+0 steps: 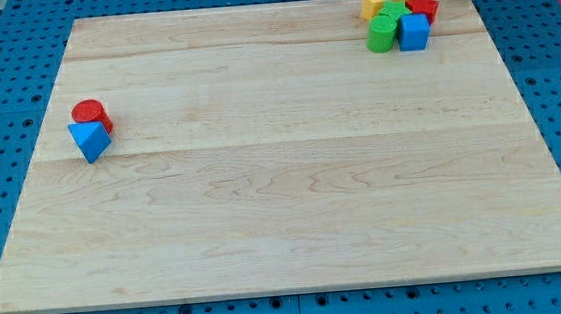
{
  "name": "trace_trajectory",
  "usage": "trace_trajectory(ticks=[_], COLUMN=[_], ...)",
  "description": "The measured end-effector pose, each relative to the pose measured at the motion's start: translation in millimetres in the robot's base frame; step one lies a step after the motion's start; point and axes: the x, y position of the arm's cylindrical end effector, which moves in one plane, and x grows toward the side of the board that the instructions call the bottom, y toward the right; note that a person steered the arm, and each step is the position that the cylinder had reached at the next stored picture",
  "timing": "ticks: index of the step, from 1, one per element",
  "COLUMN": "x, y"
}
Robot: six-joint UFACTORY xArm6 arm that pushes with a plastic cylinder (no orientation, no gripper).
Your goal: Push the group of blocks down a bit
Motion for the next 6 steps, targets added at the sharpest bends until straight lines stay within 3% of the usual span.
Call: trace_trajectory(ticks=[2,4,6], x=[12,0,1], y=[34,0,-99])
